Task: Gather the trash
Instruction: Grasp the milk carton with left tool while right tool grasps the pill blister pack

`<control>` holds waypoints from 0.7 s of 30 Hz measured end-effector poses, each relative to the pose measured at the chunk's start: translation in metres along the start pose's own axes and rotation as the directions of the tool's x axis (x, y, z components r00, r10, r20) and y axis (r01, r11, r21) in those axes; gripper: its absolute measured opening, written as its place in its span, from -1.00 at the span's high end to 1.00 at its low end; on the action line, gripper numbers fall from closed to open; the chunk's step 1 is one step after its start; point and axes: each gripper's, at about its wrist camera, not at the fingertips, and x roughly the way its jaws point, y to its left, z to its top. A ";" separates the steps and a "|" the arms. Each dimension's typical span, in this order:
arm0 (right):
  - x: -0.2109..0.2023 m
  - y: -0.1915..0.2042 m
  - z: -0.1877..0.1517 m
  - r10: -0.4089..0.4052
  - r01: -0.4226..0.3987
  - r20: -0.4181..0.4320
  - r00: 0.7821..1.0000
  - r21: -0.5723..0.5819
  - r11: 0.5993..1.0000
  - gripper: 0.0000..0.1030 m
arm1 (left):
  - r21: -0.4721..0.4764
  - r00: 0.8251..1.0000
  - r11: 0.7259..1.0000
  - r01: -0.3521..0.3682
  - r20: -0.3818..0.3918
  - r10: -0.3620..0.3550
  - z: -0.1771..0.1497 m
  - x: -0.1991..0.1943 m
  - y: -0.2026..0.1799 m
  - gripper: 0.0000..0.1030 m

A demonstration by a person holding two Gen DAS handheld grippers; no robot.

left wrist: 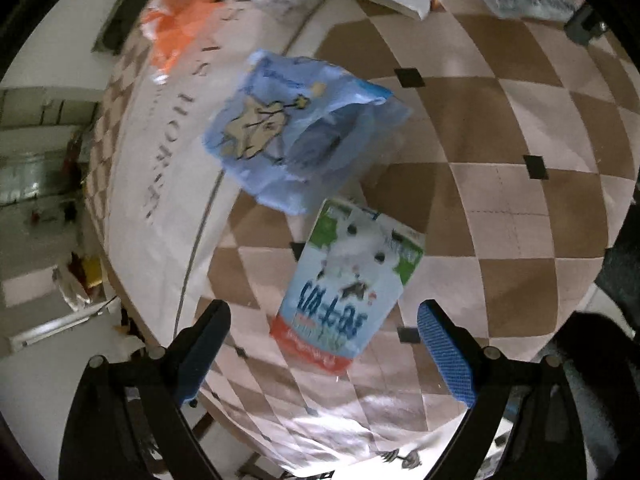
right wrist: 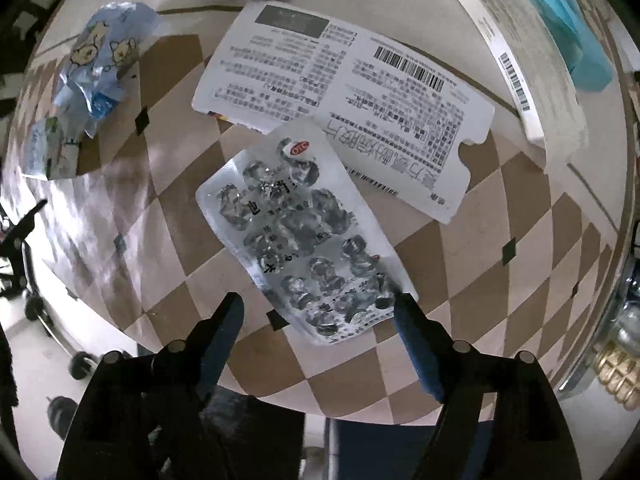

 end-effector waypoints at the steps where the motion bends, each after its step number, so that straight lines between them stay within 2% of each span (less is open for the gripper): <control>1: 0.001 0.013 0.001 -0.013 0.014 0.004 1.000 -0.007 1.000 -0.53 | 0.010 1.000 1.000 0.008 -0.007 -0.008 0.005 0.003 -0.001 -0.84; 4: -0.001 0.020 0.009 -0.060 0.060 0.005 0.998 -0.026 0.998 -0.53 | 0.033 1.000 0.999 0.024 -0.010 -0.023 0.009 0.010 -0.003 -0.84; 6: 0.002 0.019 0.011 -0.074 0.074 -0.008 0.997 -0.031 0.997 -0.53 | 0.036 0.999 0.998 0.049 -0.011 -0.048 0.005 0.014 -0.001 -0.75; 8: 0.007 0.018 0.009 -0.086 0.086 -0.004 0.996 -0.031 0.996 -0.53 | 0.037 0.995 0.994 0.099 -0.005 -0.098 0.004 0.014 0.003 -0.33; 9: 0.007 0.019 0.007 -0.090 0.090 0.006 0.996 -0.027 0.996 -0.53 | 0.033 0.993 0.992 0.118 -0.005 -0.118 0.003 0.013 0.004 -0.24; 10: 0.007 0.019 0.005 -0.084 0.085 0.015 0.996 -0.022 0.996 -0.48 | 0.028 0.995 0.994 0.104 0.001 -0.104 0.003 0.011 0.003 -0.15; 12: 0.006 0.018 -0.001 -0.074 0.074 0.033 0.997 -0.013 0.997 -0.40 | 0.004 0.994 0.994 0.113 -0.002 -0.113 0.003 0.009 0.001 -0.14; 15: 0.003 0.022 -0.009 -0.091 0.092 0.057 0.994 -0.011 0.996 -0.24 | -0.063 0.989 0.987 0.145 0.002 -0.145 0.002 0.008 0.004 -0.13; 17: -0.002 0.030 -0.020 -0.080 0.080 0.071 0.994 0.001 0.997 -0.01 | -0.140 0.985 0.976 0.169 0.011 -0.170 0.000 0.003 0.007 -0.13; 19: -0.009 0.030 -0.025 -0.036 0.034 0.085 0.996 0.028 0.999 0.00 | -0.228 0.981 0.955 0.192 0.017 -0.193 -0.003 0.000 0.009 -0.13; 21: -0.009 0.028 -0.027 -0.001 -0.005 0.092 0.996 0.063 0.998 0.00 | -0.330 0.977 0.921 0.206 0.014 -0.214 -0.006 0.000 0.012 -0.13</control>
